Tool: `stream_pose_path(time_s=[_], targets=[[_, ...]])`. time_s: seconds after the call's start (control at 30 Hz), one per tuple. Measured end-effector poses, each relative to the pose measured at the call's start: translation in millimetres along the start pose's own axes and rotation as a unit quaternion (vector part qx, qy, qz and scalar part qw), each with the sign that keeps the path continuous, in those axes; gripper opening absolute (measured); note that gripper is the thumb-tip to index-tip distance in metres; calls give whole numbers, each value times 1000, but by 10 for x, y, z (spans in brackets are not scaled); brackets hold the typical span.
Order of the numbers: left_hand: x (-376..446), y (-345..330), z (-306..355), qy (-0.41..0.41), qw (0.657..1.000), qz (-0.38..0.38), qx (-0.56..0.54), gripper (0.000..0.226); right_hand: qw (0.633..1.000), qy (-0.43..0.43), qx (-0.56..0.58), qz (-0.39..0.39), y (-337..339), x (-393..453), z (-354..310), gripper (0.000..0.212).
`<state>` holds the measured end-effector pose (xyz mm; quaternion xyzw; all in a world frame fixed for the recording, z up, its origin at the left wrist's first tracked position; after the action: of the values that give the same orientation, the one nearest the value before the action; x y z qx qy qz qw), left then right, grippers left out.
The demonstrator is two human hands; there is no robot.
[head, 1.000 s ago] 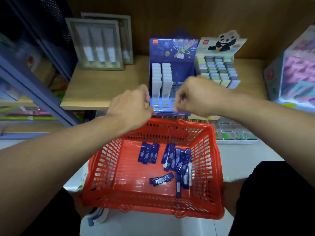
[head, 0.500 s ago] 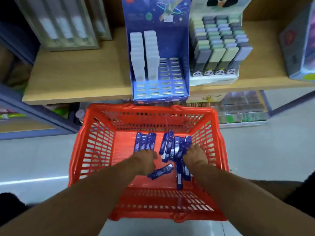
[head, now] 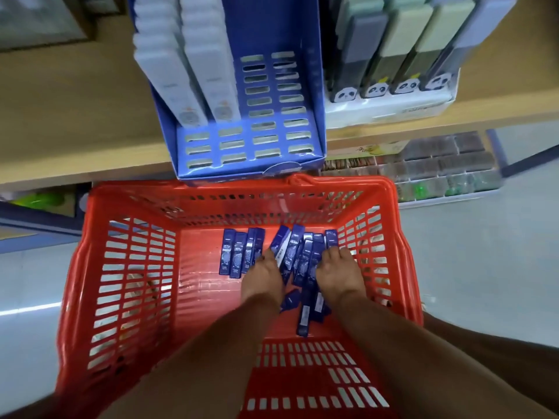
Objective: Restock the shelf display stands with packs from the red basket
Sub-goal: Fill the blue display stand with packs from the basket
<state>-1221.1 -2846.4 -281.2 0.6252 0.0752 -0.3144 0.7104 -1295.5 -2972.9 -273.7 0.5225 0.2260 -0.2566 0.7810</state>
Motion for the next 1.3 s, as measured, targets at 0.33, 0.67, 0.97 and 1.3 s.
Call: stream_pose_path(time_s=[0.33, 0.67, 0.97, 1.3], targets=[[209, 82, 209, -91, 984, 22, 153, 37, 999, 16, -42, -3, 8, 12, 23, 40], [41, 360, -348, -27, 998, -36, 49, 27, 994, 56, 87, -28, 596, -80, 171, 24], [-652, 1934, -443, -154, 986, -48, 53, 8, 963, 137, 230, 27, 1939, -813, 535, 24], [-1410, 3210, -443, -105, 947, -8, -303, 17, 892, 74, 373, 243, 3336, -1705, 1534, 21]])
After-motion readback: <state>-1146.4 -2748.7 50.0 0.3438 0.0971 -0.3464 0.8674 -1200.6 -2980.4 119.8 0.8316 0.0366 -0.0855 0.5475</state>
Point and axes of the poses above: each hand's wrist, its own x-axis towards the middle knuckle, its own y-axis out of the back of the hand, z = x × y, the point moved 5 cm from there along x, towards the middle knuckle, and after that the axes turned 8 degrees about z, right-handed, at the moved point
